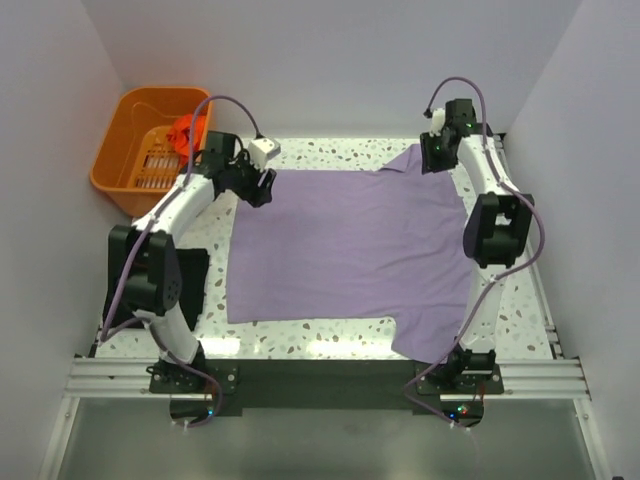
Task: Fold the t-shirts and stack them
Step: Fold the tshirt
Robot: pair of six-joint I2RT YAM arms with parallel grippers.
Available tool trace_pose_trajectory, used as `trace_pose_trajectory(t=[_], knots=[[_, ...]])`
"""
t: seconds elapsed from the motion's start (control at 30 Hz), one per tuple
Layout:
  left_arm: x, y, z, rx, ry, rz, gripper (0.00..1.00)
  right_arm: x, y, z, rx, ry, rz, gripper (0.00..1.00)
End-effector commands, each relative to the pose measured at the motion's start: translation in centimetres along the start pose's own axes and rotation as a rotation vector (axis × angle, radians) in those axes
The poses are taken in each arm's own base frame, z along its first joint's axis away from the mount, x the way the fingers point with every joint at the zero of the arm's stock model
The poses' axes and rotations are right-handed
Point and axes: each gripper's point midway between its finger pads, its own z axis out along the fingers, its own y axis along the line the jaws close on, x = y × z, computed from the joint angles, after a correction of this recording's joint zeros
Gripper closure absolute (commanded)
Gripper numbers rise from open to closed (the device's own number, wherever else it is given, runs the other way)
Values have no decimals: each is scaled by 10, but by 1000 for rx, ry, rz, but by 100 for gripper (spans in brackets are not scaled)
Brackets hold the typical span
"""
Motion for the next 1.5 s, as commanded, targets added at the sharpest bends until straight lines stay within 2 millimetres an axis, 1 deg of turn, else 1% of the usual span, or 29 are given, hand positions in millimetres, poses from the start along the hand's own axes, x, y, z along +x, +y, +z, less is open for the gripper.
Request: trace_pose_trajectory(t=[0.0,0.03,0.07,0.1,0.13,0.17,0.2,0.27,0.3,0.33,0.37,0.4,0.43,0.47,0.5,0.53,0.57,0.6,0.67,0.7,0.9,0.97,1.0,1.13,1.27,1.37,1.4,1.43,1.47], knots=[[-39,61,14,-164,-120,-173,35,-73,-24,22,115,-220,195,61],[-50,72,12,-166,-150,-187,34,-84,-29,30,138,-261,208,59],[-45,76,24,-151,-139,-216,33,-83,-39,47,182,-261,223,53],[-54,83,24,-159,-162,-212,33,-91,-46,49,207,-292,231,50],[-50,87,32,-159,-154,-223,32,-104,-52,52,227,-351,240,48],[-51,89,35,-160,-157,-219,32,-103,-57,61,253,-359,254,41],[-56,92,36,-165,-170,-212,32,-110,-77,59,273,-407,278,39],[-51,98,44,-181,-159,-218,32,-113,-81,69,270,-428,297,34],[-53,102,45,-187,-165,-218,32,-117,-83,73,266,-446,300,34],[-47,105,51,-189,-150,-228,32,-119,-84,75,262,-456,305,33],[-48,106,53,-189,-152,-229,32,-124,-86,74,258,-474,308,32],[-49,108,53,-191,-153,-229,32,-123,-88,82,260,-475,320,32],[-44,109,59,-191,-140,-238,32,-124,-88,83,259,-483,324,33],[-43,111,60,-192,-140,-242,32,-123,-91,86,261,-486,334,33],[-43,113,61,-192,-142,-242,32,-126,-93,87,264,-506,335,33],[-39,114,65,-191,-133,-248,32,-127,-93,89,264,-511,333,33],[-39,115,66,-195,-133,-246,32,-127,-94,92,264,-514,333,33],[-36,117,69,-195,-128,-252,32,-126,-94,97,257,-515,330,33],[-35,121,70,-201,-122,-257,32,-129,-96,98,245,-523,336,36],[-31,122,73,-203,-113,-261,32,-126,-92,105,227,-510,336,36],[-18,132,82,-230,-68,-280,31,-118,-89,115,199,-484,352,43],[-18,134,83,-234,-64,-282,31,-113,-92,119,210,-470,357,45],[-18,134,84,-233,-61,-283,31,-111,-91,120,212,-463,359,45],[-18,134,86,-232,-63,-283,31,-103,-99,122,253,-442,370,46],[-16,137,87,-244,-57,-282,31,-94,-95,125,245,-408,366,48],[-14,142,89,-263,-45,-279,31,-94,-88,128,202,-406,352,55],[-8,145,93,-277,-25,-282,31,-96,-86,127,183,-411,347,63],[-5,147,94,-282,-13,-281,31,-97,-86,127,180,-413,347,67],[-8,150,94,-287,-7,-279,31,-97,-86,127,180,-414,344,70]])
